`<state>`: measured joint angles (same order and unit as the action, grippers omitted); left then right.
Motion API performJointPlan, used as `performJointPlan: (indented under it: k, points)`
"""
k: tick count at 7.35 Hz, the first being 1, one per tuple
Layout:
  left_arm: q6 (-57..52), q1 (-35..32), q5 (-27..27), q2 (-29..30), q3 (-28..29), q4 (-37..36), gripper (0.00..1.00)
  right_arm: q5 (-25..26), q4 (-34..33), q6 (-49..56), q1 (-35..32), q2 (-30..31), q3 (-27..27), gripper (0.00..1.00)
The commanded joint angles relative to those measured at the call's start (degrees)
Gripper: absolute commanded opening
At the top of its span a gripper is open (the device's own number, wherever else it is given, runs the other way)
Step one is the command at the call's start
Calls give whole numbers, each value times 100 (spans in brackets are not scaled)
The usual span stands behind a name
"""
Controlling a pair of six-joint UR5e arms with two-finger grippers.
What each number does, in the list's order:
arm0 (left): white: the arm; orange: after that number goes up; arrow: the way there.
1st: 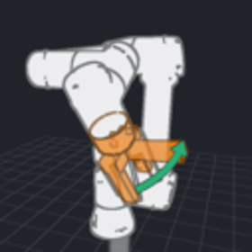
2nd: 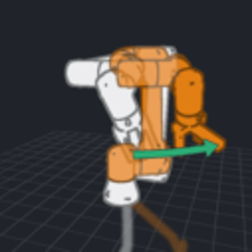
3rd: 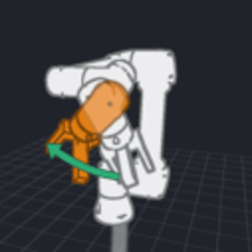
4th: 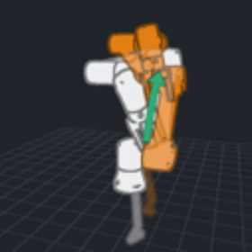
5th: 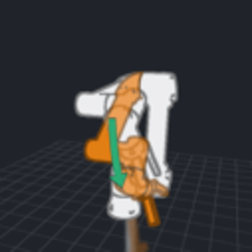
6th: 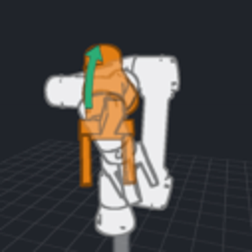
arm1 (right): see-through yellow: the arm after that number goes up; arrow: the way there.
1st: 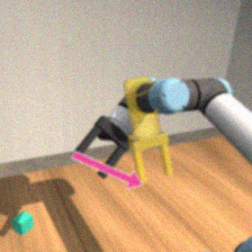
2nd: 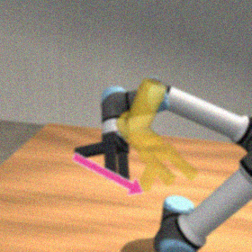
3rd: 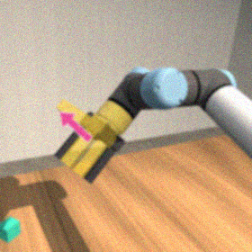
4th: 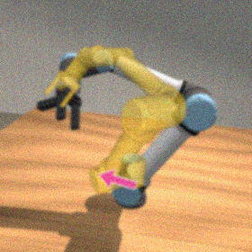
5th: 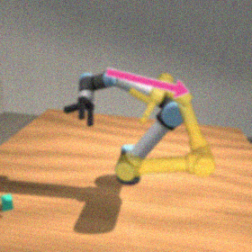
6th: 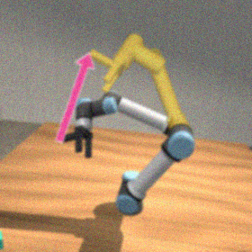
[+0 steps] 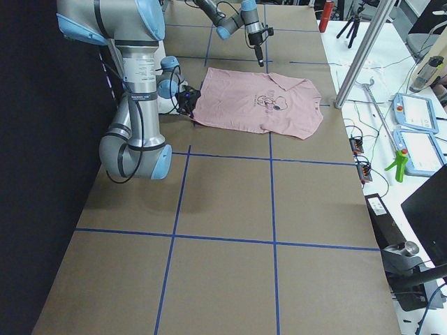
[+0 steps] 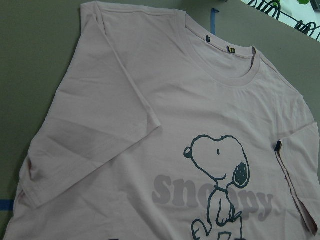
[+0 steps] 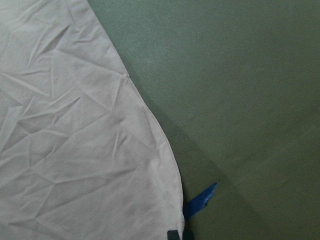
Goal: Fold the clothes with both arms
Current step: 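Move the left gripper down to the other hem corner nearest the robot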
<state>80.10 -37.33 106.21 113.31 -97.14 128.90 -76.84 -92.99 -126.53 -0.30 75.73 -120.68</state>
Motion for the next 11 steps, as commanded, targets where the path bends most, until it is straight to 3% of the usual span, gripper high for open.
performJointPlan:
  k: [1,4,5,8,11]
  points:
    - [774,1283,-1106,-1174,-1075,-655,82,2,0,6,-14,-6,-43,0]
    - [1279,1719,-1331,-2030,-1690,-1066,81,2,0,6,-14,-15,-43,0]
    - [1420,1755,-1322,-2128,-1972,-1321,80,2,9,6,-5,-6,-43,0]
    - [1851,2290,-1348,-2129,-1931,-1473,75,11,0,-12,-5,12,-25,0]
    - [2019,2379,-1348,-2129,-1931,-1596,52,11,0,-12,4,12,-34,0]
